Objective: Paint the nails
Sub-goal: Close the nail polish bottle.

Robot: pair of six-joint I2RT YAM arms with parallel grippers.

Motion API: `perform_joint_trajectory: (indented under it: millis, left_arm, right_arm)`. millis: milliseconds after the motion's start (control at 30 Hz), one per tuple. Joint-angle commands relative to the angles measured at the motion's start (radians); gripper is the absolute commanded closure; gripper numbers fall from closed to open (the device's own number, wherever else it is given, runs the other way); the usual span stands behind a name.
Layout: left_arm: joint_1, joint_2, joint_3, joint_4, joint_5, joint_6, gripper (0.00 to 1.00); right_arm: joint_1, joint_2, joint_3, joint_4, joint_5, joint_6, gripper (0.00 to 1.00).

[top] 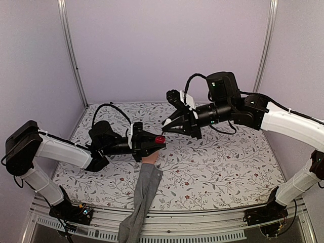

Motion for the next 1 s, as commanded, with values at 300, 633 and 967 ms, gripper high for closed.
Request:
perform_joint_trajectory:
  millis: [300, 633, 967]
  left_arm:
    - [-0.012, 0.02, 0.024, 0.012, -0.008, 0.005, 1.0]
    - [-0.012, 0.024, 0.026, 0.012, -0.01, 0.004, 1.0]
    - [-0.012, 0.023, 0.027, 0.013, -0.009, 0.001, 1.0]
  right_arm:
    - [0.009, -0.027, 0.023, 0.017, 0.021, -0.007, 1.0]
    - [0.009, -0.037, 0.017, 0.026, 0.03, -0.007, 1.0]
    - [0.009, -0.031, 0.014, 0.021, 0.023, -0.008, 1.0]
